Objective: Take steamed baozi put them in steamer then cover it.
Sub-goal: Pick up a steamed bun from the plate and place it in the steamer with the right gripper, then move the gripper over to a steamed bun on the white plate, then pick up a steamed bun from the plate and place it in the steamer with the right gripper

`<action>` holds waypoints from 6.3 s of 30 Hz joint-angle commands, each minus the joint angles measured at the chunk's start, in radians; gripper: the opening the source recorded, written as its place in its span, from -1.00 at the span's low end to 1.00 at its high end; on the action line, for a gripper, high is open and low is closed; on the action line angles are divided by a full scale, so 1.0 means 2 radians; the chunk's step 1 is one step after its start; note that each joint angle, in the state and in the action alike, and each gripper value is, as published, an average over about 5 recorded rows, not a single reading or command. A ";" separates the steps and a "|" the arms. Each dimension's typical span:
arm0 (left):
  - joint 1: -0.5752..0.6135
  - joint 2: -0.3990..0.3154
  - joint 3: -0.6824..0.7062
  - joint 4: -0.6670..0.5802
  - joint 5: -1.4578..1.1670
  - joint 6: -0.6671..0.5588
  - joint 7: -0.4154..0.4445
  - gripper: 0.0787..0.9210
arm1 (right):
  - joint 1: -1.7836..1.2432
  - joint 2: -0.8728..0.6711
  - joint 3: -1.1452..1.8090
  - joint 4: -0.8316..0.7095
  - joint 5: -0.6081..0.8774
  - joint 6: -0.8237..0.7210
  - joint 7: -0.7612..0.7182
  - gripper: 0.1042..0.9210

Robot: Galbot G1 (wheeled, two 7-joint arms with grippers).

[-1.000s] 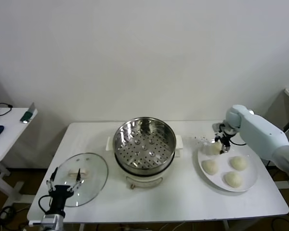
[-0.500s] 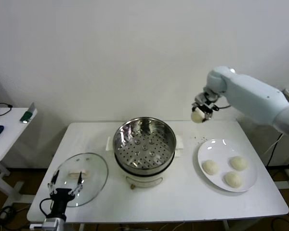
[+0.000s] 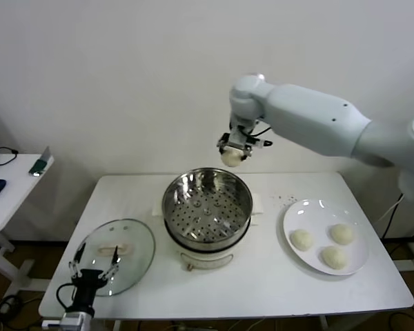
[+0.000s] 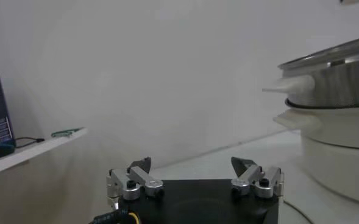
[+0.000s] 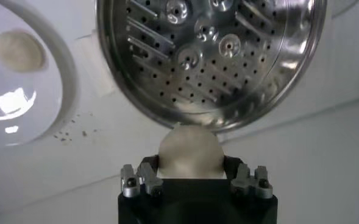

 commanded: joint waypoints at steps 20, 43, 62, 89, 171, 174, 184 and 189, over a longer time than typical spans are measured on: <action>0.009 0.003 -0.004 0.005 0.010 -0.012 -0.002 0.77 | -0.105 0.076 0.009 -0.052 -0.133 0.041 0.025 0.45; 0.008 0.001 0.002 0.005 0.013 -0.009 -0.003 0.77 | 0.029 -0.062 -0.028 0.081 0.047 -0.016 0.019 0.76; 0.010 0.011 0.002 -0.001 0.017 -0.013 -0.012 0.77 | 0.085 -0.342 -0.167 0.176 0.445 -0.465 0.069 0.76; 0.028 0.009 -0.013 -0.017 0.008 -0.008 -0.010 0.77 | -0.285 -0.299 0.109 0.010 0.211 -0.389 0.043 0.76; 0.041 0.019 0.006 -0.049 -0.009 -0.010 -0.011 0.77 | 0.010 0.085 -0.151 -0.027 0.578 -0.464 0.119 0.44; 0.041 0.019 0.005 -0.048 -0.010 -0.012 -0.011 0.77 | 0.003 0.088 -0.156 -0.030 0.574 -0.463 0.118 0.45; 0.040 0.014 0.005 -0.047 -0.011 -0.012 -0.011 0.77 | -0.011 0.086 -0.170 -0.023 0.563 -0.459 0.118 0.47; 0.038 0.014 0.005 -0.043 -0.010 -0.013 -0.011 0.77 | -0.015 0.088 -0.168 -0.028 0.551 -0.457 0.117 0.59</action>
